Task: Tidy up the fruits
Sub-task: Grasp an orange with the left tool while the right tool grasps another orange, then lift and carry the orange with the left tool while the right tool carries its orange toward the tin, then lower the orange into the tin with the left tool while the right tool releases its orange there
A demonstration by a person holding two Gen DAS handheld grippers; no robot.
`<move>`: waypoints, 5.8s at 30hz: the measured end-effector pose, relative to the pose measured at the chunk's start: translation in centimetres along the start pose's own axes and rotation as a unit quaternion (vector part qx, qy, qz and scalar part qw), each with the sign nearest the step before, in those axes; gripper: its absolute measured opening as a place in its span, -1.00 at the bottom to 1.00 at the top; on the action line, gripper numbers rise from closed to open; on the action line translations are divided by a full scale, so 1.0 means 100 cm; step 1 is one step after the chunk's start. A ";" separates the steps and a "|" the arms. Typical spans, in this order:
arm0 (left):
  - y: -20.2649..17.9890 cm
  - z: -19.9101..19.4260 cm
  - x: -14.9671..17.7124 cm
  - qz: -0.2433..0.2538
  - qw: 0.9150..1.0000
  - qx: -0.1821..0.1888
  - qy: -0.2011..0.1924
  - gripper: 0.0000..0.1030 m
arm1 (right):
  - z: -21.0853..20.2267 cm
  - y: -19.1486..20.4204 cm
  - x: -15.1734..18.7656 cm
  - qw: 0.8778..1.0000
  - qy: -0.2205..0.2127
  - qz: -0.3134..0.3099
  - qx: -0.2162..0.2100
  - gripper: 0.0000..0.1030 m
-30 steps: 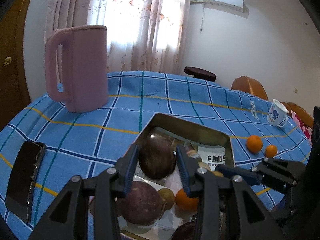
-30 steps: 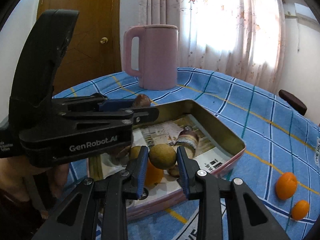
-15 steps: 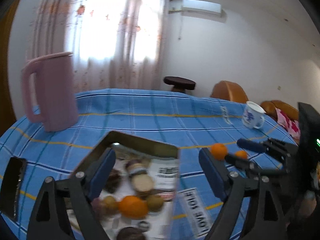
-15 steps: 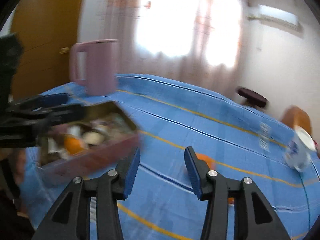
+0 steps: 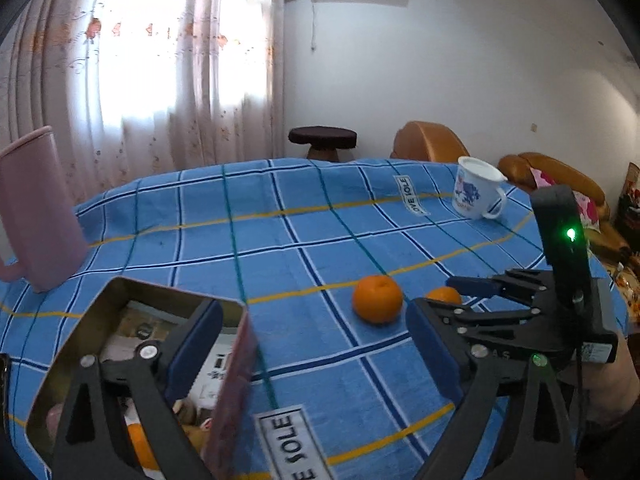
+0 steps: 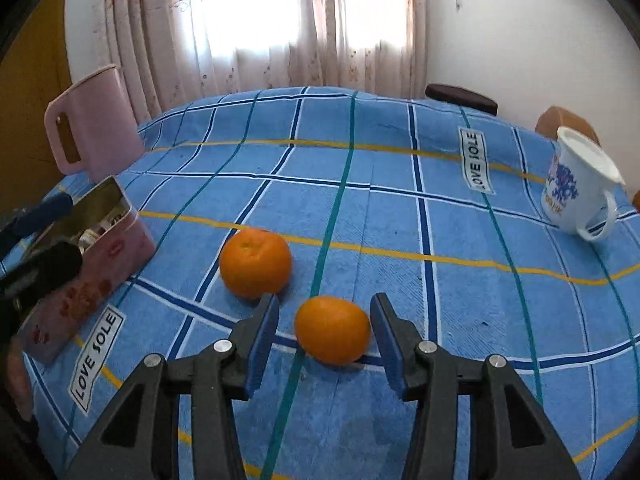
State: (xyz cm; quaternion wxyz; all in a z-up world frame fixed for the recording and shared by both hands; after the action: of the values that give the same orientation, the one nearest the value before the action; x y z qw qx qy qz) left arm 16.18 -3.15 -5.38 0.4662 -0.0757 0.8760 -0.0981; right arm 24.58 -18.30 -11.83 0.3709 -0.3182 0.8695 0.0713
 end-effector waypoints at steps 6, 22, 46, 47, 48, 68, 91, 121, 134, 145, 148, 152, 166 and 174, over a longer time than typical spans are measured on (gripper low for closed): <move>-0.008 0.017 0.003 0.005 1.000 -0.004 0.018 0.85 | 0.007 -0.007 0.006 1.000 0.016 0.013 -0.011 -0.21; -0.055 0.079 0.009 0.026 0.994 0.022 0.101 0.58 | -0.024 -0.057 0.020 0.994 -0.046 0.093 0.032 -0.21; -0.053 0.089 0.011 0.008 0.993 0.039 0.108 -0.06 | -0.035 -0.044 0.017 0.994 -0.080 0.064 0.025 -0.21; -0.054 0.087 0.010 0.008 0.994 0.041 0.102 -0.06 | -0.036 -0.044 0.016 0.994 -0.083 0.062 0.025 -0.21; -0.053 0.086 0.009 0.007 0.994 0.043 0.098 -0.06 | -0.037 -0.043 0.016 0.994 -0.086 0.060 0.025 -0.21; -0.056 0.053 0.004 0.014 0.999 0.044 0.007 -0.06 | -0.060 -0.033 0.015 0.988 -0.144 0.029 0.038 -0.21; -0.057 0.026 0.005 0.019 0.997 0.039 -0.060 -0.06 | -0.085 -0.015 0.017 0.976 -0.209 -0.014 0.066 -0.21; -0.035 -0.007 0.015 -0.001 0.995 0.054 -0.083 -0.06 | -0.098 0.018 0.018 0.969 -0.230 -0.041 0.075 -0.21; 0.004 -0.029 0.014 -0.031 0.995 0.041 -0.087 -0.06 | -0.092 0.069 -0.001 0.968 -0.236 -0.073 0.035 -0.21; 0.033 -0.051 0.011 -0.047 0.993 0.023 -0.103 -0.06 | -0.088 0.100 -0.020 0.966 -0.243 -0.093 0.009 -0.21; 0.041 -0.056 0.010 -0.051 0.993 0.011 -0.106 -0.06 | -0.086 0.107 -0.026 0.965 -0.245 -0.095 0.000 -0.21; 0.057 -0.062 0.009 -0.059 0.993 -0.007 -0.106 -0.06 | -0.084 0.118 -0.032 0.964 -0.246 -0.102 -0.013 -0.21; 0.112 -0.080 0.017 -0.088 0.989 -0.059 -0.102 -0.06 | -0.066 0.168 -0.054 0.960 -0.240 -0.127 -0.067 -0.21; 0.137 -0.088 0.027 -0.100 0.987 -0.076 -0.096 -0.06 | -0.036 0.195 -0.057 0.966 -0.201 -0.130 -0.099 -0.21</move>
State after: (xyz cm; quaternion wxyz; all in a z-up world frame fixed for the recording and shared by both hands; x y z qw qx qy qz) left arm 6.74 10.40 -6.07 0.5292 -0.2070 0.8199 -0.0695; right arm 13.58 -1.41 -7.51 0.5113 -0.4430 0.7164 0.1705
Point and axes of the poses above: each gripper's, at about its wrist camera, not at the fingertips, and z roughly the way its jaws point, y to its left, x to its underside, the point moved 3 cm from there along z, roughly the way its jaws point, and after that the axes turned 14 degrees about -z, right-handed, at the moved point
